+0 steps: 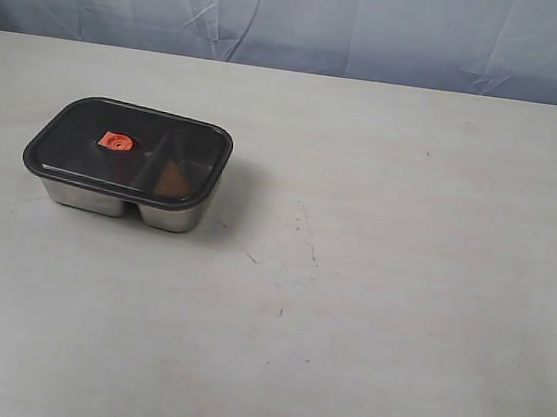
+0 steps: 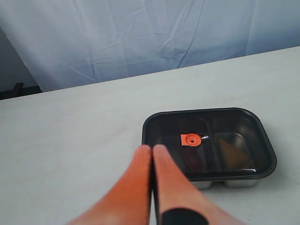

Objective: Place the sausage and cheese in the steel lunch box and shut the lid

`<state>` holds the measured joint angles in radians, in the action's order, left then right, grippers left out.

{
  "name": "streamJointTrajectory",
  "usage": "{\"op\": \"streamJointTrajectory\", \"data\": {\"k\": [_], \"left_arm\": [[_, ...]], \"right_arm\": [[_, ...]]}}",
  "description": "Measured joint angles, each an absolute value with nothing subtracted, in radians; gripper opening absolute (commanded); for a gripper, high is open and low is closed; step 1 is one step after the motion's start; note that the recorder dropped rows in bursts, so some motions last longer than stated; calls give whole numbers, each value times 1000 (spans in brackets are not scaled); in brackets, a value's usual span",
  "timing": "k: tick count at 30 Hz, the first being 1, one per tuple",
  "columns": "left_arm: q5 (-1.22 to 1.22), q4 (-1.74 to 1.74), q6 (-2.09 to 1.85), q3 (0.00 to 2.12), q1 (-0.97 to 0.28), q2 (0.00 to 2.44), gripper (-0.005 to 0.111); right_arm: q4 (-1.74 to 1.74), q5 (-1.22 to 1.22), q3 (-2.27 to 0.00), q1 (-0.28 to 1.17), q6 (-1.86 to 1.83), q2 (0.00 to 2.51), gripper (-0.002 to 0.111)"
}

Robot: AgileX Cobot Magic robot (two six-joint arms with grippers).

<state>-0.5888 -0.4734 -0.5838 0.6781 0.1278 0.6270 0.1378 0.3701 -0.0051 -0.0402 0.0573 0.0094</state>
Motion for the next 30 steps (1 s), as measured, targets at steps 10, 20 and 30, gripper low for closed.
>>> {"op": "streamJointTrajectory", "data": {"k": [10, 20, 30], "left_arm": [[-589, -473, -584, 678, 128, 627, 0], [-533, -454, -581, 628, 128, 593, 0], [-423, -368, -273, 308, 128, 385, 0]], "right_arm": [[140, 370, -5, -40, 57, 9, -1], [140, 370, -5, -40, 57, 9, -1], [140, 370, -5, -40, 57, 9, -1]]}}
